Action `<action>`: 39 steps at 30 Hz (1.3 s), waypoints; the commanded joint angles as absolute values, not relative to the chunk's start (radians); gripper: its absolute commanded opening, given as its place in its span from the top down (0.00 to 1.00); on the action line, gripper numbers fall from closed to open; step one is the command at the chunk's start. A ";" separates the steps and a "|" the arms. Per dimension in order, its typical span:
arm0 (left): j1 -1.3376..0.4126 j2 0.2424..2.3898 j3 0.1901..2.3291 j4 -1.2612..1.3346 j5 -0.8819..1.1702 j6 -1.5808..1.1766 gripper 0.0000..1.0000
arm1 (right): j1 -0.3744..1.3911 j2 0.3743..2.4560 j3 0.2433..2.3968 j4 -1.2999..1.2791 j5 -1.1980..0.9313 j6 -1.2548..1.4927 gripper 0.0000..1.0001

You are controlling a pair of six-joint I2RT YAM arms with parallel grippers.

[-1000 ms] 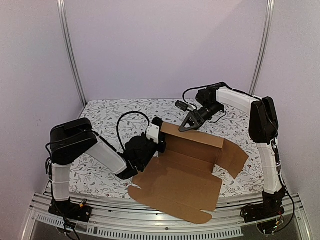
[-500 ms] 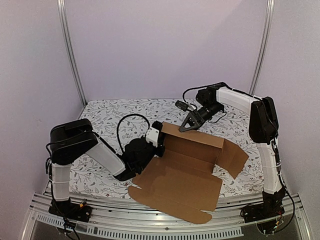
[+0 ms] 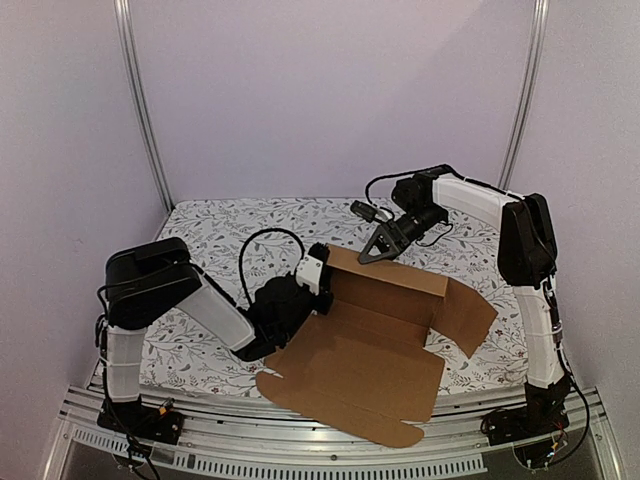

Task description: Fold the paper box

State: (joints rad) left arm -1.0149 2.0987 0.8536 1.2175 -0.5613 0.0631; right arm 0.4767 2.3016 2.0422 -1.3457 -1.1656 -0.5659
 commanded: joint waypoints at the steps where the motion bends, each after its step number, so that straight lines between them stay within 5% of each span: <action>1: -1.000 2.105 0.824 1.219 -0.569 0.065 0.80 | 0.476 2.293 2.042 -1.704 -1.158 -0.586 0.25; 16: -1.000 2.156 0.889 1.213 -0.635 0.063 1.00 | 0.489 2.298 2.027 -1.741 -1.216 -0.613 0.24; 26: -1.032 2.226 1.027 1.153 -0.739 0.014 0.99 | 0.530 2.329 2.092 -1.724 -1.223 -0.593 0.23; 39: -1.027 2.083 0.822 1.193 -0.555 0.047 0.52 | 0.290 2.217 2.162 -1.600 -0.968 -0.471 0.22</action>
